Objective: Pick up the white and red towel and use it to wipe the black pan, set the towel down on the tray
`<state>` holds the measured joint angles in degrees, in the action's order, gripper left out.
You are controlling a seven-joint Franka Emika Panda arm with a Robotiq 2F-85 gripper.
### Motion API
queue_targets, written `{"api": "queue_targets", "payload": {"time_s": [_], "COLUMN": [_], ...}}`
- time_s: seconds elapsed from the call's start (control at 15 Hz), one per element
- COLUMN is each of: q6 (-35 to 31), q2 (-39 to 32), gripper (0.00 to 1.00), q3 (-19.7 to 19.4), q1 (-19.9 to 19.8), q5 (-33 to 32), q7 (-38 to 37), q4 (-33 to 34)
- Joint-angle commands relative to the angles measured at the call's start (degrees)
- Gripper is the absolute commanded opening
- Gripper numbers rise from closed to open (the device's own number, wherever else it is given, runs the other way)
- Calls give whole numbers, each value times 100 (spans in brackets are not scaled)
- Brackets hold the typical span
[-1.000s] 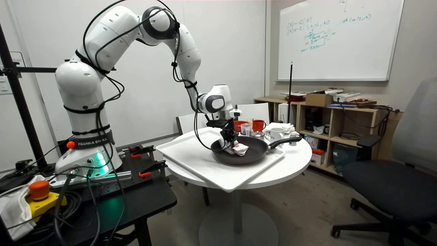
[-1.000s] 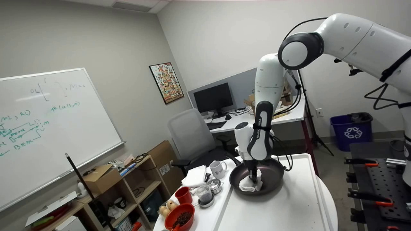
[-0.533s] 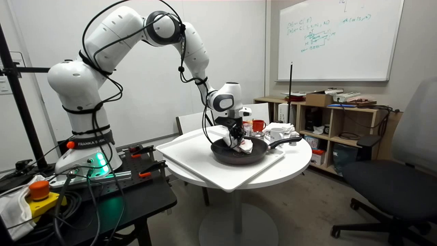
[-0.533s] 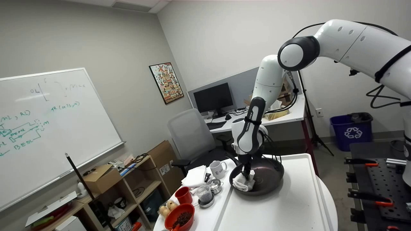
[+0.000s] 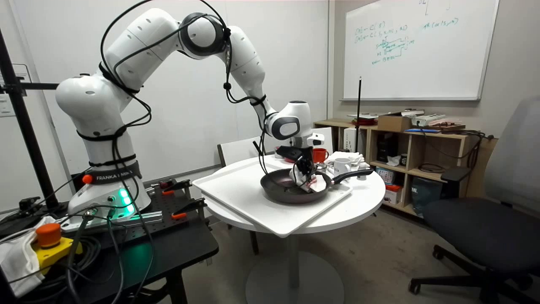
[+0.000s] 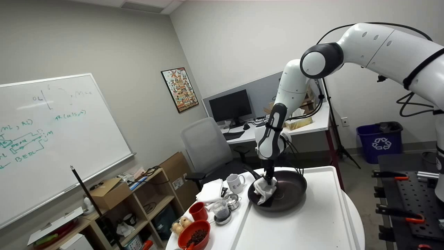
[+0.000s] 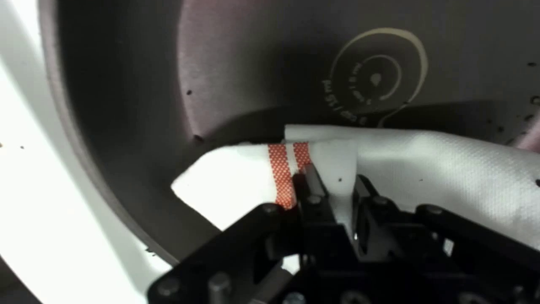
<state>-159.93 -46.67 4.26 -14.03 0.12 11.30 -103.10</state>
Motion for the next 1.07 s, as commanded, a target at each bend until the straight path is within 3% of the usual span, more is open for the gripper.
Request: {"api": "queue_targets", "payload": {"time_s": [0.0,0.47,1.0], "q6": [-180,-426,-102], "q2": [47,389,1045], "gripper": [4,4,4], "q3": [-229,-415,-881], "q1": [-90,-117,461], "q5": [72,-154,-935], "q7": [-24,122,184], "q4": [-75,-1050,-2412]}}
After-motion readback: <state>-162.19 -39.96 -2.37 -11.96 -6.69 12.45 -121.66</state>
